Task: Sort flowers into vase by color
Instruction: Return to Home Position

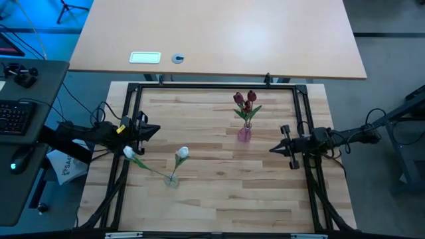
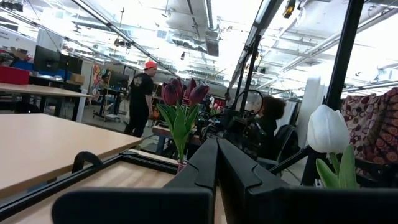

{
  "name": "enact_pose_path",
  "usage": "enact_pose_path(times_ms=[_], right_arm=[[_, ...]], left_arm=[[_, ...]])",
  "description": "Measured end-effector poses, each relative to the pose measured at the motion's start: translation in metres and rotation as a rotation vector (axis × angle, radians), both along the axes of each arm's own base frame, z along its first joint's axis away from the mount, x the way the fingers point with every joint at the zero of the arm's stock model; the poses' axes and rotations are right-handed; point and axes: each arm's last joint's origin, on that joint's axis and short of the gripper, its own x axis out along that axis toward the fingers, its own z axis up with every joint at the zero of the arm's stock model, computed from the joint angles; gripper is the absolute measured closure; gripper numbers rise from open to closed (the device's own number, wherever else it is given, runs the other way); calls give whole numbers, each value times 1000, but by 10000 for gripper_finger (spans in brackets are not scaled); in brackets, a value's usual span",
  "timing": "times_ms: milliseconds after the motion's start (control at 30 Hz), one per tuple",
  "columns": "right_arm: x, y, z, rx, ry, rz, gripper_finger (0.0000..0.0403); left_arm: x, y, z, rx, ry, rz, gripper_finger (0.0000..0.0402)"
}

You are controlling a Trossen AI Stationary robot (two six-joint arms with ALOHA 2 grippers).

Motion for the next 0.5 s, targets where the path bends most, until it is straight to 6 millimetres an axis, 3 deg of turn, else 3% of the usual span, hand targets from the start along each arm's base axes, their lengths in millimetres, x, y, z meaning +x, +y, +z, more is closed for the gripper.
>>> enact_pose_path(times_ms=[233,500], right_arm=[[0,0,0,156,36,-7,402],[0,0,0,191,44,-7,402]], left_arm=[[0,0,0,0,0,0,401],[0,0,0,0,0,0,401]])
